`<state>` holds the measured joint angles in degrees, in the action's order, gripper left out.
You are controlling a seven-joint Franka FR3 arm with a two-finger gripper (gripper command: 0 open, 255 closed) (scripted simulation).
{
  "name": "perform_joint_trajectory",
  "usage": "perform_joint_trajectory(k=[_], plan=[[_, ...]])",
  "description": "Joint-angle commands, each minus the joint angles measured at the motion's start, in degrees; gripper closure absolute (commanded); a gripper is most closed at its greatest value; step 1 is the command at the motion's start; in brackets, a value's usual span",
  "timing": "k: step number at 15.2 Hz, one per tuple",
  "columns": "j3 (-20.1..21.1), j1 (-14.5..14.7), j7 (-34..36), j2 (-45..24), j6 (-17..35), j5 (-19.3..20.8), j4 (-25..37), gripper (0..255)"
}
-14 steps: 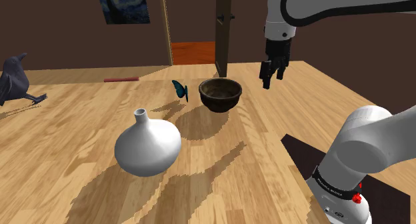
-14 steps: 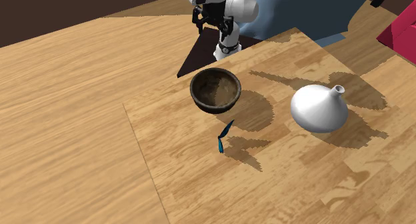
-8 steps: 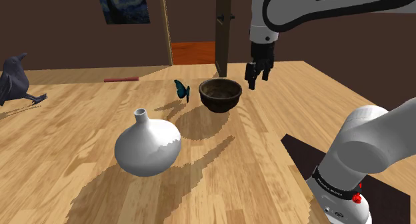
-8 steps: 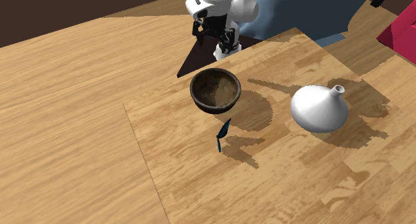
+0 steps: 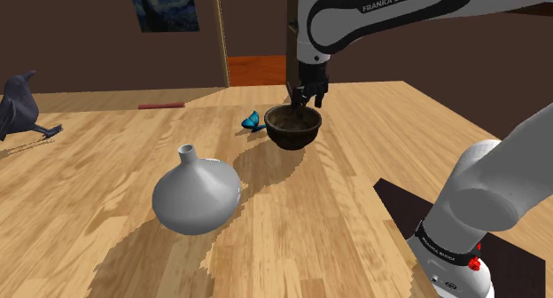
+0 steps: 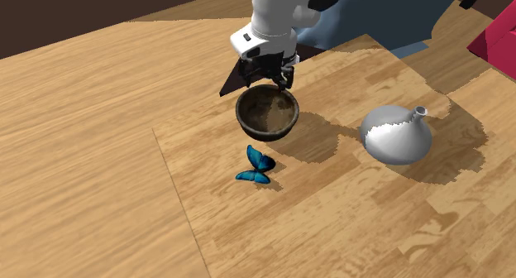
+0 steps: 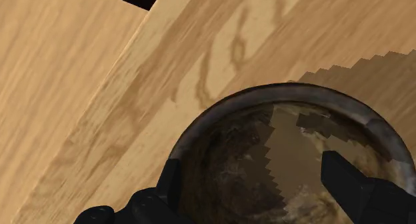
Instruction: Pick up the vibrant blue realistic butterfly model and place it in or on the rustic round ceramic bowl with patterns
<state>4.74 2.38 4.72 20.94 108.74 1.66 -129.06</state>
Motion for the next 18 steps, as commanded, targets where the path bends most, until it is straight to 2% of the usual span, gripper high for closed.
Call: perform_joint_trajectory(k=[1,9,16,18], plan=[[0.5,0.3,0.1,-4.0,2.3,0.1,2.6,0],[2.7,1.6,1.2,-19.5,7.5,1.7,16.0,0],[4.0,3.5,2.1,-33.4,8.6,4.2,31.5,0],[4.0,3.7,2.2,-34.7,9.2,4.5,32.4,0]])
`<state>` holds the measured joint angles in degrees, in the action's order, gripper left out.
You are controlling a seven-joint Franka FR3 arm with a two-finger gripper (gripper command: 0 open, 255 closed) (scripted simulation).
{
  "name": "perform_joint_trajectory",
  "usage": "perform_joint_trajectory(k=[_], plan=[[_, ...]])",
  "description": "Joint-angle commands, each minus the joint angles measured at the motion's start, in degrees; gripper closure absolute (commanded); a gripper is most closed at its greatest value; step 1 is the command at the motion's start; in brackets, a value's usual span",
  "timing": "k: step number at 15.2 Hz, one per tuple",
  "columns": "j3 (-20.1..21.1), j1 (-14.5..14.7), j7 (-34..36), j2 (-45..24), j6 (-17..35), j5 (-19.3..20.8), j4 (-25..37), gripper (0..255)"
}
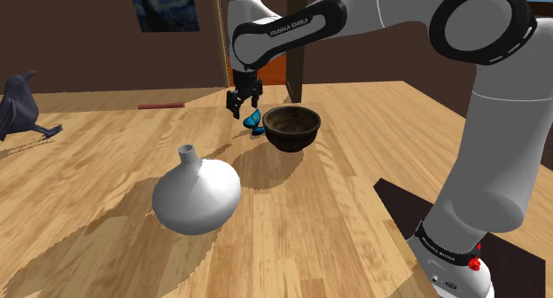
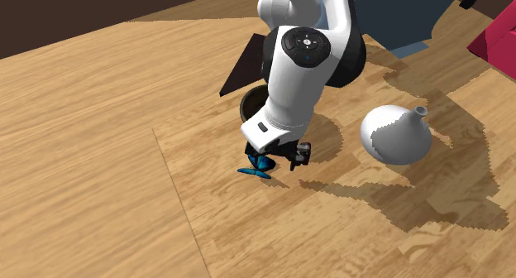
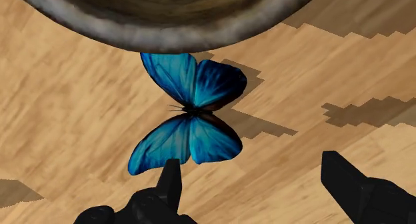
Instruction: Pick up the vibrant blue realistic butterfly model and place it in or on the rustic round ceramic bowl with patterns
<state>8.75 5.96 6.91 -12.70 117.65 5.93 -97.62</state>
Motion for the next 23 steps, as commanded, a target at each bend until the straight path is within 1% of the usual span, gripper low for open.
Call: perform_joint_trajectory(k=[1,7,14,15,23], plan=[[0.0,0.1,0.1,-1.3,0.9,0.3,0.6,0],[-0.2,0.1,0.4,-3.0,4.5,0.7,-1.3,0],[-0.2,0.1,0.4,-3.1,4.5,0.7,-1.3,0],[-0.2,0.1,0.4,-3.1,4.5,0.7,-1.3,255],[-0.2,0.1,0.4,-3.1,4.5,0.7,-1.3,255]])
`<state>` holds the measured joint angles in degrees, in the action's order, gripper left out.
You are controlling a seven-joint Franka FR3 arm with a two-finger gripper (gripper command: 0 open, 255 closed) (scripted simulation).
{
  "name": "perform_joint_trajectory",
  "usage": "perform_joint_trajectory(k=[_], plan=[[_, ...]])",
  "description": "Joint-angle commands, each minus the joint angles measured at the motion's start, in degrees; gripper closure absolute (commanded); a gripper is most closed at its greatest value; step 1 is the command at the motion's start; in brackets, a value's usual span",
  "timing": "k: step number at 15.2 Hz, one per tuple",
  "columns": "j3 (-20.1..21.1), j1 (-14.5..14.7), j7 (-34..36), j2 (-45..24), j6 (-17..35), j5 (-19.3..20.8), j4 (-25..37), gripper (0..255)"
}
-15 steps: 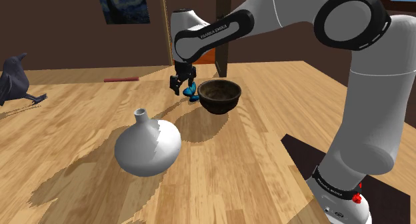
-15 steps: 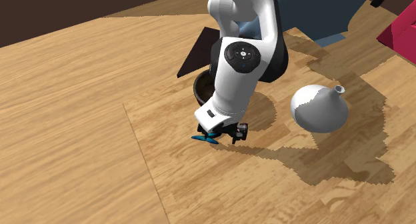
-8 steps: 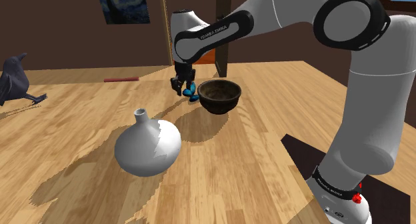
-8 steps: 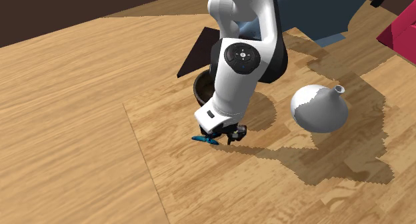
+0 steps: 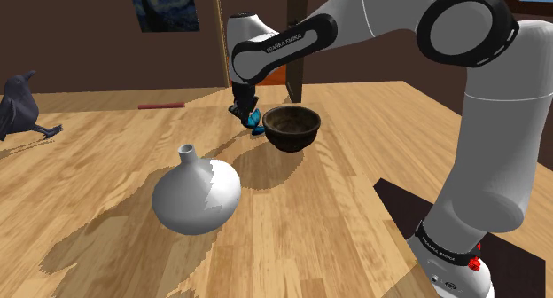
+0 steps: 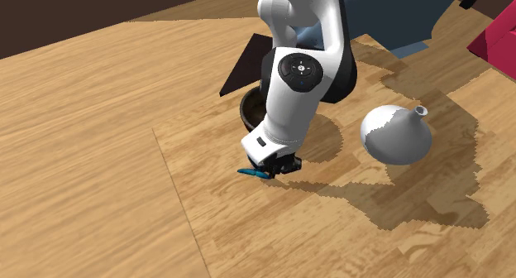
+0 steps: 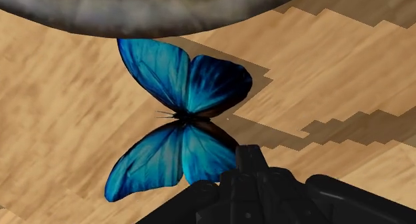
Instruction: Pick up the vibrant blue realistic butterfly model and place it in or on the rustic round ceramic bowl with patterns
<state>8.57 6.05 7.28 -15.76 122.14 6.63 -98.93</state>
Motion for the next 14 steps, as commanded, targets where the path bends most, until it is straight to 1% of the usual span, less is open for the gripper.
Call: perform_joint_trajectory(k=[1,2,5,7,8,14], plan=[[0.0,0.0,0.0,0.0,0.0,0.0,0.0,255],[0.0,0.0,0.0,0.0,0.0,0.0,0.0,0],[1.8,-3.7,-22.9,4.2,-1.7,-0.9,-5.1,0],[2.3,-6.0,-38.4,6.2,-3.4,-0.9,-7.0,0],[2.4,-6.4,-41.5,6.5,-3.8,-0.8,-7.2,0],[2.2,-6.5,-41.1,4.6,0.3,-0.3,-9.6,0]])
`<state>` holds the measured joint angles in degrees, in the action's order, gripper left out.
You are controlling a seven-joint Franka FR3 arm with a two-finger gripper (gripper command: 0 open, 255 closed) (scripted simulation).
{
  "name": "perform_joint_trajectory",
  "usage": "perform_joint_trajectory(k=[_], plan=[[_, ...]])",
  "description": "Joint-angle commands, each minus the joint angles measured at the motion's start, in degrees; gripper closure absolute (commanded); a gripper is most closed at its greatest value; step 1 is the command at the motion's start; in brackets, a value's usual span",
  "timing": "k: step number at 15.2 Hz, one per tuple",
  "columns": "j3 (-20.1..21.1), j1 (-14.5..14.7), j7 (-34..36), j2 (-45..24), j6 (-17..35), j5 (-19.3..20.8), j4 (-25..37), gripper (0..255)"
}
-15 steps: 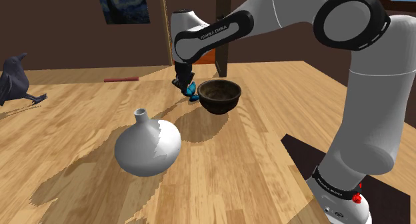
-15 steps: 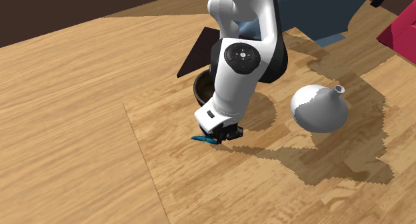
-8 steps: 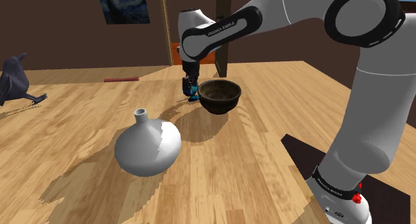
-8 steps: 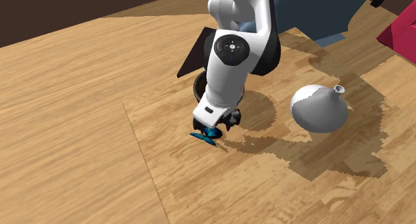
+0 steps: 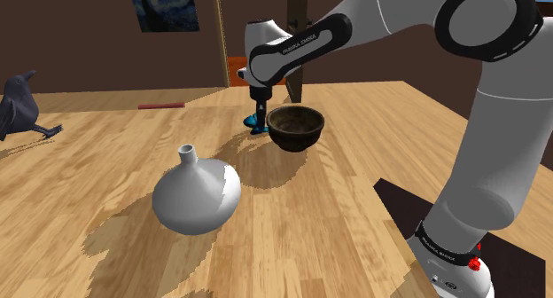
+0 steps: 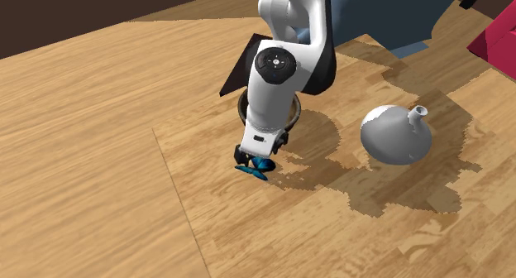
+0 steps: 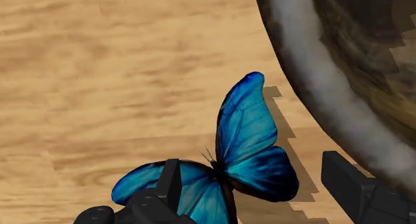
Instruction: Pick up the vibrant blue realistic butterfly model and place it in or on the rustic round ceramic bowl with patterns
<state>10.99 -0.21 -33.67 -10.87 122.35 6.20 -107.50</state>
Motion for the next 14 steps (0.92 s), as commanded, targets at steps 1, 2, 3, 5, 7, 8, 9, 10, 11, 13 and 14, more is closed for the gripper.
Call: perform_joint_trajectory(k=[1,2,3,5,7,8,9,10,11,13,14], plan=[[-0.3,-0.2,-0.1,-0.8,1.2,0.4,-1.5,0],[-0.3,-0.2,-0.1,-0.8,1.2,0.4,-1.5,0],[-0.3,-0.2,-0.1,-0.8,1.2,0.4,-1.5,0],[-0.3,-0.2,-0.1,-0.8,1.2,0.4,-1.5,0],[-0.2,-0.2,-0.1,-0.8,1.2,0.4,-1.5,0],[-0.2,-0.2,-0.1,-0.8,1.2,0.4,-1.5,0],[-0.2,-0.2,-0.1,-0.8,1.2,0.4,-1.5,0],[-0.2,-0.2,0.0,-0.8,1.2,0.4,-1.5,255],[-0.2,-0.2,0.0,-0.8,1.1,0.4,-1.4,255],[-0.2,-0.2,0.0,-0.9,1.3,0.4,-1.5,255],[-0.2,-0.2,0.0,-1.2,1.1,0.5,-1.1,255]])
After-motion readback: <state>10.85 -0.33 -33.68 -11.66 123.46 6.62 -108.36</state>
